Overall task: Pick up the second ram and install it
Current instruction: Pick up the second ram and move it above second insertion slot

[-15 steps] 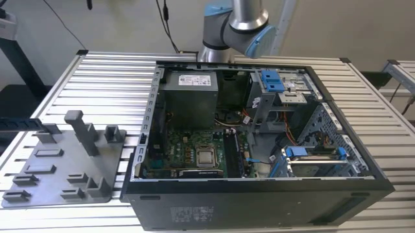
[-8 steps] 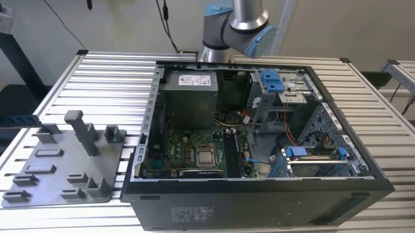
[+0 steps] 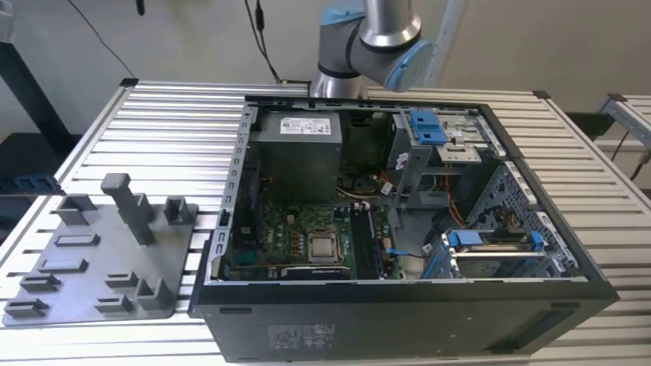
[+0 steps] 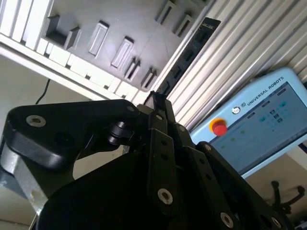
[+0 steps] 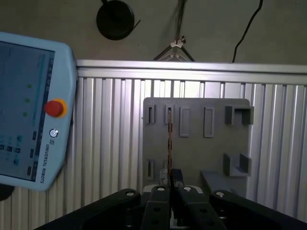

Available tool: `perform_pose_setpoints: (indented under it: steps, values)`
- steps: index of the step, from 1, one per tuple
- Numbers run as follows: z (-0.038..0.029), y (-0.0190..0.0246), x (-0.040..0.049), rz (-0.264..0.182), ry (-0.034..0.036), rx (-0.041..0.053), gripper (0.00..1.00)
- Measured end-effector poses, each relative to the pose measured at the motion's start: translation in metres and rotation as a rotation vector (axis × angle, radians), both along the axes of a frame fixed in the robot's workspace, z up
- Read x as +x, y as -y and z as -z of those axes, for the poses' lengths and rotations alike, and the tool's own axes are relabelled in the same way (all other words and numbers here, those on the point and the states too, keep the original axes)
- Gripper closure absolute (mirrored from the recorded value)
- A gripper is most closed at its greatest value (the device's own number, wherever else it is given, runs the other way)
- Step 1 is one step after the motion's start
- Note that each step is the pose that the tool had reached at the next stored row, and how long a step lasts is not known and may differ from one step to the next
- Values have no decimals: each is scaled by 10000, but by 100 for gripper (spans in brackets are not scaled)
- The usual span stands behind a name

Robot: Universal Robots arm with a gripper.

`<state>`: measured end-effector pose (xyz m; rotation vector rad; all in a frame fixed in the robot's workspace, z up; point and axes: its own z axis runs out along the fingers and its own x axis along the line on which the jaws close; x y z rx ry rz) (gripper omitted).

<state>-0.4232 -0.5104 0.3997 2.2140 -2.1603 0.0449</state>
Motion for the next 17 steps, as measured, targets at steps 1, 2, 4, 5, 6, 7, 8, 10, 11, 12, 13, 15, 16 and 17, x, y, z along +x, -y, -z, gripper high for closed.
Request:
perform_pose_setpoints:
  steps: [1,2,4,5,6,7,8,10,11,12,13,15,16,17]
  values:
    - [-11,0,0,0,1,0,87]
    - [-23,0,0,0,2,0,87]
    - [-47,0,0,0,4,0,87]
    - [-57,0,0,0,5,0,87]
    - [-65,0,0,0,6,0,87]
    - [-71,0,0,0,7,0,87]
    - [-74,0,0,-1,8,0,87]
    - [-83,0,0,0,7,-1,87]
    - [-90,0,0,0,8,-1,87]
    - [-100,0,0,0,7,-2,87]
    - [-105,0,0,0,8,-2,87]
    - [-105,0,0,0,9,-1,87]
    - [-104,0,0,0,10,0,87]
    - [-104,-1,3,1,11,0,87]
